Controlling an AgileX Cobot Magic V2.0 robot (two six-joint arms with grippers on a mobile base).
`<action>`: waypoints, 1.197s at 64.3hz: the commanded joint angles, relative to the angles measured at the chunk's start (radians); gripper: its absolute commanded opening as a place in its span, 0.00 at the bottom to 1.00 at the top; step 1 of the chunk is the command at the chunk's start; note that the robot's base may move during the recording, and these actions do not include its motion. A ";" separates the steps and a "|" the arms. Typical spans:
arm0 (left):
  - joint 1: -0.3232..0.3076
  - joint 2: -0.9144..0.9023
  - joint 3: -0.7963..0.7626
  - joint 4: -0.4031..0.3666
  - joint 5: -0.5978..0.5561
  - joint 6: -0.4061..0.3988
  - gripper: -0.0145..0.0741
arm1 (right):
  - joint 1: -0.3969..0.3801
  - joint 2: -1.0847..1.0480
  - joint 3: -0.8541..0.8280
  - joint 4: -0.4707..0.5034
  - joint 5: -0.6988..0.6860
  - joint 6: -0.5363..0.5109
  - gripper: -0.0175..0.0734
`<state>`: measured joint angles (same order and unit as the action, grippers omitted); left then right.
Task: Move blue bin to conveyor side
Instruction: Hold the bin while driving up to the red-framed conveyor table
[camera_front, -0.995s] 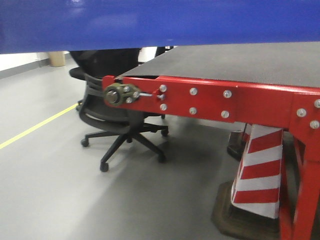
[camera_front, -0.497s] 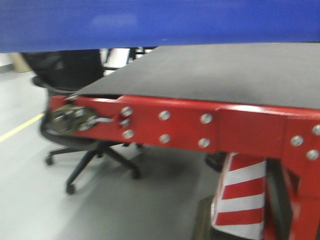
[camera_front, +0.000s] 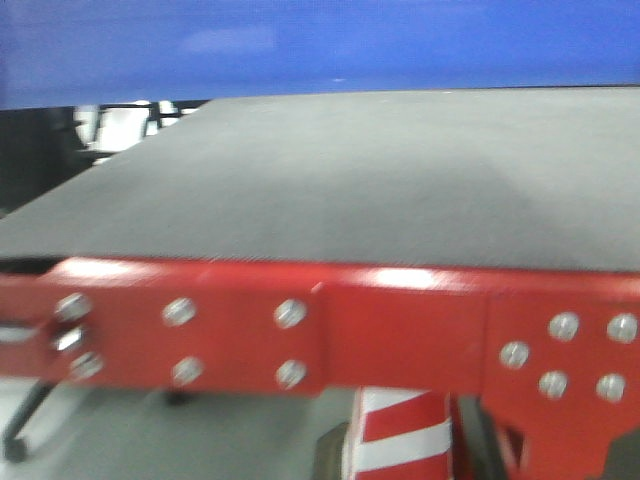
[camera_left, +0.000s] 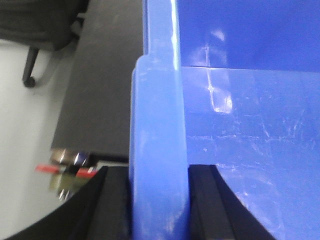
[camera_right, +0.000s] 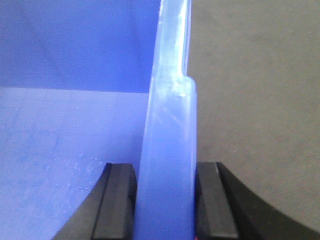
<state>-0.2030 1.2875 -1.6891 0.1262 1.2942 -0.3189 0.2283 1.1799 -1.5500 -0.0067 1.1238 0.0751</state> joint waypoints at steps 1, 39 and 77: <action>-0.003 -0.014 -0.012 0.019 -0.073 -0.006 0.14 | -0.001 -0.024 -0.015 -0.013 -0.100 -0.018 0.10; -0.003 -0.014 -0.012 0.019 -0.073 -0.006 0.14 | -0.001 -0.024 -0.015 -0.013 -0.100 -0.018 0.10; -0.003 -0.014 -0.012 0.019 -0.073 -0.006 0.14 | -0.001 -0.024 -0.015 -0.013 -0.100 -0.018 0.10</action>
<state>-0.2030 1.2915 -1.6891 0.1262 1.2942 -0.3189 0.2283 1.1799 -1.5500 -0.0067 1.1223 0.0751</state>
